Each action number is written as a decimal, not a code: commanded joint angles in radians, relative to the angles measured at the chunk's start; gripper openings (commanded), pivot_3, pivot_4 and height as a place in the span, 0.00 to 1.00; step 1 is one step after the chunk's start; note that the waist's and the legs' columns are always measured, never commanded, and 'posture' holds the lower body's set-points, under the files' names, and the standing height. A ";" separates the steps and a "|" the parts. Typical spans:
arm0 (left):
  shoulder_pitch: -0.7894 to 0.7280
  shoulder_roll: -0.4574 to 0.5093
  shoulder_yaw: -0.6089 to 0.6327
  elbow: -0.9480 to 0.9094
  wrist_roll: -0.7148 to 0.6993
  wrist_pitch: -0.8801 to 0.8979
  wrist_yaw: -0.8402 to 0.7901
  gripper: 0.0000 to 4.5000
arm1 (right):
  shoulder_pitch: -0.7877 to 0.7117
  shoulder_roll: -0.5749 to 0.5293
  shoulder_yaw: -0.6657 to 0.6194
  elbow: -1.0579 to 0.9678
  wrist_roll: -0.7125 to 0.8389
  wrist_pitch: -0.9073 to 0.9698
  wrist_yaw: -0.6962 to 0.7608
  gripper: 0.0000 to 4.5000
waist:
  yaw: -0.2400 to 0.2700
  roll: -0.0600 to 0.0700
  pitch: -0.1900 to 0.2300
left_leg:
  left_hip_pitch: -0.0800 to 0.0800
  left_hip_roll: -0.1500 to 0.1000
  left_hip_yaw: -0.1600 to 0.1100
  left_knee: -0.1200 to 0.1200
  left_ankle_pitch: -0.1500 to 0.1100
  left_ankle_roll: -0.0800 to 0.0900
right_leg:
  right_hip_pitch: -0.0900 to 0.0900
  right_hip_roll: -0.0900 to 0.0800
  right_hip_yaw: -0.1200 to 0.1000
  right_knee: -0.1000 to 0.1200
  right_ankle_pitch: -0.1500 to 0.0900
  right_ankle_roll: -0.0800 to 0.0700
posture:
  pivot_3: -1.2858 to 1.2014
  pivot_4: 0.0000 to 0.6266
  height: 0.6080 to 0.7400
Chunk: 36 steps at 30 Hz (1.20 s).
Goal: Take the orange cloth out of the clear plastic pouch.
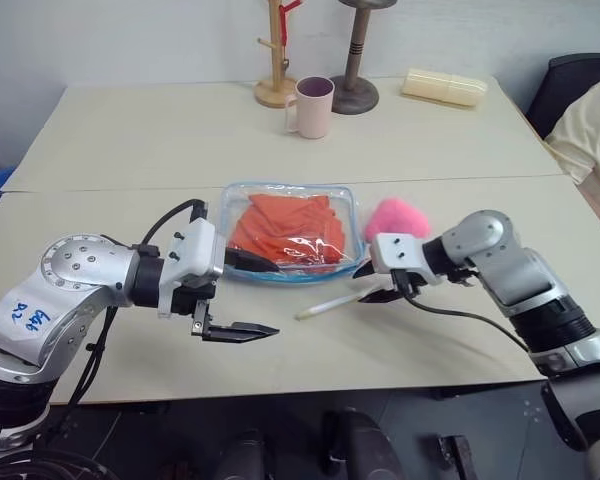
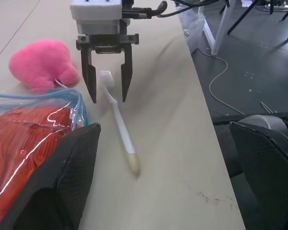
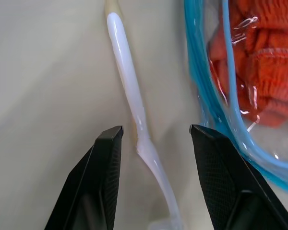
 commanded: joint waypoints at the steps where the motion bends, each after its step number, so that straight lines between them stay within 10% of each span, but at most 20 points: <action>1: -0.010 0.002 0.007 -0.005 0.012 -0.022 -0.007 1.00 | -0.004 -0.001 0.021 0.026 -0.026 -0.018 0.025 0.51 | 0.000 0.000 0.000 | 0.000 0.000 0.000 0.000 0.000 0.000 | 0.000 0.000 0.000 0.000 0.000 0.000 | 0.52 0.24 1.00; 6: -0.013 -0.003 0.004 0.003 0.024 -0.030 -0.009 1.00 | 0.002 0.025 0.027 0.075 -0.051 -0.045 -0.010 0.51 | -0.003 0.000 0.000 | 0.000 0.000 0.000 0.000 0.000 0.000 | 0.000 0.000 0.000 0.000 0.000 0.000 | 0.52 0.24 1.00; 15: -0.016 -0.022 -0.007 0.012 0.037 -0.045 -0.010 1.00 | 0.091 -0.028 -0.023 0.008 -0.018 -0.061 0.007 0.04 | -0.001 -0.002 -0.001 | 0.002 0.000 -0.001 0.001 0.000 0.000 | 0.003 0.000 0.000 0.001 0.000 0.000 | 0.52 0.24 1.00; 28: -0.052 -0.159 -0.082 0.012 0.018 -0.045 0.004 1.00 | 0.649 -0.291 -0.693 -0.233 0.121 0.227 -0.256 0.04 | 0.050 -0.002 -0.001 | -0.004 -0.001 -0.010 0.001 -0.002 0.003 | 0.007 -0.002 -0.010 -0.010 0.001 0.002 | 0.52 0.24 1.00; 36: -0.105 -0.212 -0.132 0.064 0.043 -0.078 -0.036 1.00 | 0.841 -0.213 -0.926 -0.092 0.134 0.252 -0.458 0.11 | 0.031 -0.002 -0.001 | 0.003 0.000 -0.010 0.000 -0.002 0.002 | 0.014 0.000 -0.010 -0.011 0.001 0.002 | 0.52 0.24 1.00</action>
